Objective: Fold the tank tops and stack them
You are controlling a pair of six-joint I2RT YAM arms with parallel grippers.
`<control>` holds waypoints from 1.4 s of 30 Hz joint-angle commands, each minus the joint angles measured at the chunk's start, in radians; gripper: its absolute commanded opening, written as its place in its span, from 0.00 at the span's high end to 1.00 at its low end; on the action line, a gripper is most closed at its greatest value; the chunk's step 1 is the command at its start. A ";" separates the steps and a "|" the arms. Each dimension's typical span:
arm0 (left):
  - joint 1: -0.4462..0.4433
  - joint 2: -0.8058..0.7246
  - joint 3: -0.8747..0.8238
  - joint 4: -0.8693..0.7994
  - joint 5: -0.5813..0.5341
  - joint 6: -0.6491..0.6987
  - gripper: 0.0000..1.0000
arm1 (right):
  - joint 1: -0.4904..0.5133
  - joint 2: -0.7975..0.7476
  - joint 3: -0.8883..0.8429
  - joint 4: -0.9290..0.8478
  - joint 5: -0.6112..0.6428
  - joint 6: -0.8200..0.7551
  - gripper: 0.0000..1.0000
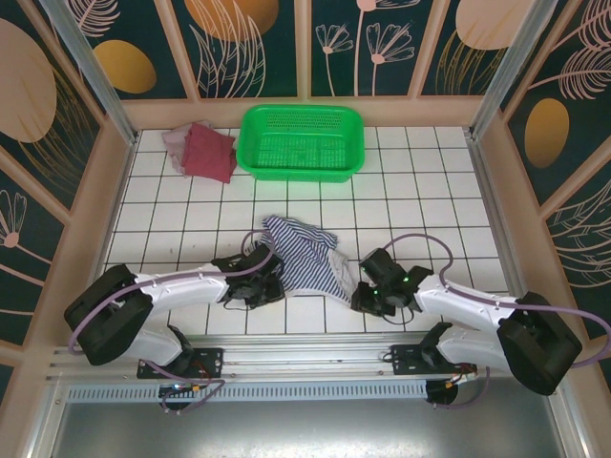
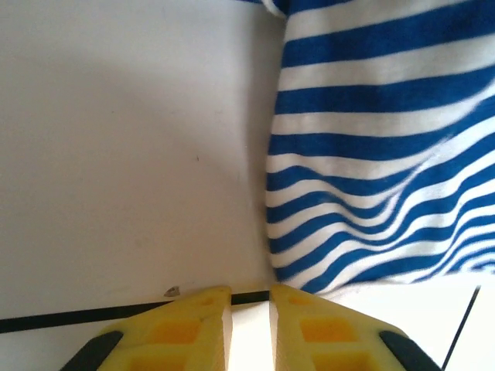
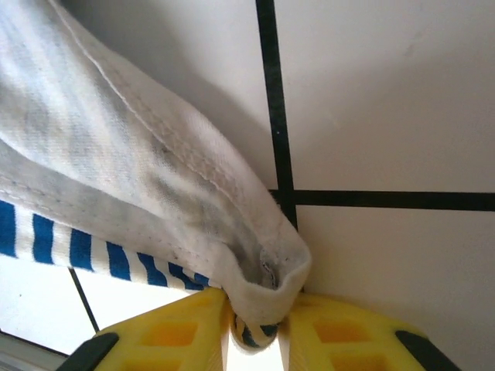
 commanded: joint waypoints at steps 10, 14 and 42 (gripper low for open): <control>-0.007 0.088 0.123 0.142 0.009 0.021 0.63 | -0.088 0.001 0.041 0.282 -0.100 -0.045 0.88; -0.009 0.104 0.107 0.132 0.017 0.036 0.58 | -0.112 -0.004 0.009 0.299 -0.122 -0.037 1.00; 0.002 -0.075 0.904 -0.599 -0.363 0.352 1.00 | -0.286 -0.210 0.471 0.301 -0.141 -0.252 1.00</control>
